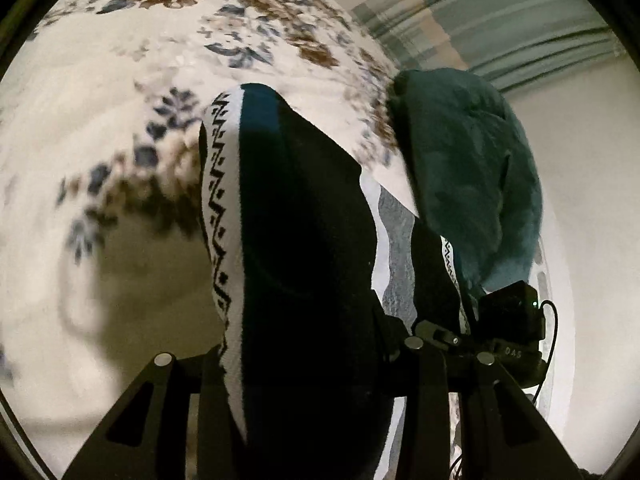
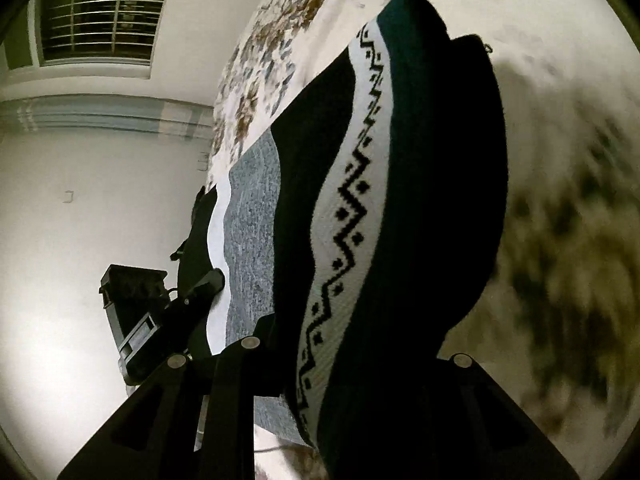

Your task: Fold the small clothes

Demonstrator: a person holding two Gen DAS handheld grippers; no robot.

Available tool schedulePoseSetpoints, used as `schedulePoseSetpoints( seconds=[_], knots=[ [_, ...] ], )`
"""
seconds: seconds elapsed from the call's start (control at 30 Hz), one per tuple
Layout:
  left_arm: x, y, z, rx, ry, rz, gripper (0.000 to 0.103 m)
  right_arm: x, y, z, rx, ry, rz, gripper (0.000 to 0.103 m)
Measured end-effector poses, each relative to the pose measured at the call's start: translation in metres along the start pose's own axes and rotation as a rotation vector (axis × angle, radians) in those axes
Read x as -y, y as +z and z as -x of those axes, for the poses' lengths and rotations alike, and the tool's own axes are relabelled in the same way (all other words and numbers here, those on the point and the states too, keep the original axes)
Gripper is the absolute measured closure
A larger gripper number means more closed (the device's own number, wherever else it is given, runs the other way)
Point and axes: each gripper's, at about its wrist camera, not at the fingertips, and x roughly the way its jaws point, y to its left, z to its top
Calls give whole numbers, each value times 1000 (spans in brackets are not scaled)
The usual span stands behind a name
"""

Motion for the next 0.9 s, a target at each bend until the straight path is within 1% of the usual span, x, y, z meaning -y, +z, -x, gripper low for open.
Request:
schedulePoseSetpoints(
  seconds=[0.07, 0.13, 0.2, 0.23, 0.27, 0.3, 0.33, 0.37, 0.4, 0.43, 0.47, 0.5, 0.53, 0.57, 0.6, 0.63, 0.67, 0.7, 0.73, 0.83, 0.9],
  knots=[
    [-16, 15, -15, -10, 14, 16, 67, 7, 28, -22, -17, -22, 4, 79],
    [-38, 24, -31, -38, 38, 43, 66, 14, 47, -44, -44, -46, 5, 79],
    [-55, 27, -41, -64, 65, 74, 62, 22, 57, -69, -77, -77, -20, 78],
    [-64, 26, -47, -72, 69, 96, 60, 26, 59, -76, -89, -91, -22, 76],
    [-70, 24, -48, -69, 62, 118, 56, 27, 58, -82, -99, -106, -22, 70],
    [-74, 20, -46, -58, 53, 137, 55, 26, 59, -84, -104, -142, -14, 65],
    [-75, 17, -43, -53, 53, 145, 53, 21, 54, -81, -102, -176, 5, 52],
    [-74, 15, -41, -49, 62, 148, 51, 17, 51, -77, -96, -238, 34, 43],
    [-72, 11, -37, -42, 71, 150, 51, 15, 47, -73, -86, -305, 63, 38],
    [-69, 7, -32, -37, 84, 147, 51, 12, 40, -72, -74, -350, 87, 28],
    [-64, 8, -30, -30, 116, 137, 49, 7, 35, -66, -51, -425, 121, 20],
    [-55, 3, -25, -20, 163, 115, 48, -1, 27, -60, -26, -518, 156, 11],
    [-47, 2, -23, -11, 200, 94, 48, -10, 21, -56, -6, -593, 185, 7],
    [-36, -1, -22, -2, 248, 65, 43, -16, 12, -54, 17, -668, 219, 2],
    [-26, -1, -22, 3, 303, 42, 35, -20, 3, -48, 30, -705, 236, 1],
    [-16, -6, -21, 5, 379, 13, 30, -21, -7, -38, 42, -739, 251, 1],
    [-9, -9, -18, 8, 443, -10, 20, -25, -18, -33, 54, -776, 264, 1],
    [-3, -12, -16, 13, 495, -32, 14, -34, -20, -38, 61, -796, 269, 1],
    [5, -18, -12, 18, 539, -49, 12, -39, -27, -35, 76, -829, 275, 1],
    [18, -30, -1, 16, 590, -53, 10, -48, -61, -2, 123, -893, 291, 1],
    [32, -38, 9, 28, 633, -79, 7, -60, -75, 15, 150, -917, 288, 0]
  ],
)
